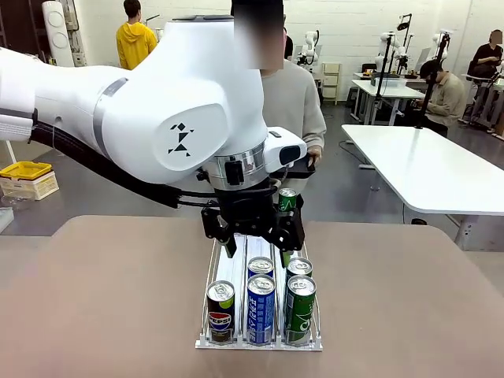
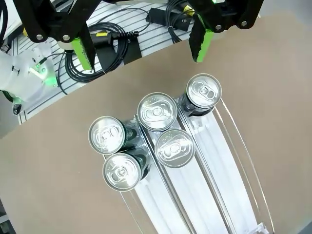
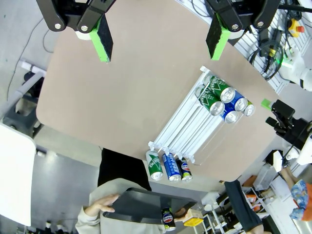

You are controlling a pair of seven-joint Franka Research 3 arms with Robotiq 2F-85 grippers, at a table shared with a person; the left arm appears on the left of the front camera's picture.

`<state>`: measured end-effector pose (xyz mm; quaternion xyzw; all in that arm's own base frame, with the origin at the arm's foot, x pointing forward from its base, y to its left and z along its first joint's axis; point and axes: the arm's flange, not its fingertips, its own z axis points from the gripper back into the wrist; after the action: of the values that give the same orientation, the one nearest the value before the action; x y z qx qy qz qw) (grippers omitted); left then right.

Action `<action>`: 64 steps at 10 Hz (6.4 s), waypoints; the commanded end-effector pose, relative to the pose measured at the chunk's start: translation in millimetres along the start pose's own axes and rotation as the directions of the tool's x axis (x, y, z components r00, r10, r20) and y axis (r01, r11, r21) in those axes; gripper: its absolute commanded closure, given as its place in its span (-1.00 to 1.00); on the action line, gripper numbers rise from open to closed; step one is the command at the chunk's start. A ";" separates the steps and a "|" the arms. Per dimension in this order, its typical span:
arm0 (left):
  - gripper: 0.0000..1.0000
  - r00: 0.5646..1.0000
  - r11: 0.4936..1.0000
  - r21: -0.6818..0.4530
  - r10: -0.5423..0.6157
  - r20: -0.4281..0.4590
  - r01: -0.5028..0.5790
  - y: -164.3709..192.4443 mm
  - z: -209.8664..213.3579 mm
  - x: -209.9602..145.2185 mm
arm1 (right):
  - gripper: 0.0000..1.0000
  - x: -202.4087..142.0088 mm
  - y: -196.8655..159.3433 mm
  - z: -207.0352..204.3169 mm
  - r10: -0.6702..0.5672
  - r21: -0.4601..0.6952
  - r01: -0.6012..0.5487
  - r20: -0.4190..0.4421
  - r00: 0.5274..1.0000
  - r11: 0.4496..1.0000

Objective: Retrieve and hand over the desired beverage to the person.
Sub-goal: Pick up another can of the same type that the person held from the Automatic Can Dispenser.

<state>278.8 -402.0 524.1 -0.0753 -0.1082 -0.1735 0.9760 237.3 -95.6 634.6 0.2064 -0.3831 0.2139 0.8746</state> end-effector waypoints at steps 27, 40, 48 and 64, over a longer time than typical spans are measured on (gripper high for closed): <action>-1.00 0.964 0.954 0.152 0.265 -0.035 -0.256 -7.5 -101.6 28.9 | -1.00 0.4 -0.3 -1.4 0.005 0.022 -0.005 0.007 1.000 1.000; -0.48 0.951 0.949 0.138 0.296 -0.090 -0.282 -4.6 -102.0 32.8 | -1.00 0.4 -0.3 -1.4 0.005 0.022 -0.005 0.007 1.000 1.000; 1.00 0.943 0.949 0.140 0.302 -0.142 -0.283 -2.1 -106.8 33.4 | -1.00 0.4 -0.3 -1.4 0.005 0.022 -0.005 0.007 1.000 1.000; 0.50 0.963 0.956 0.119 0.270 0.005 -0.269 -57.4 146.5 114.8 | -1.00 0.4 -0.3 -1.4 0.005 0.022 -0.005 0.007 1.000 1.000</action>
<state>330.9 -453.1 685.3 -0.0380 -0.1016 -0.0451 0.9931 237.4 -95.7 634.6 0.2065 -0.3831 0.2138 0.8746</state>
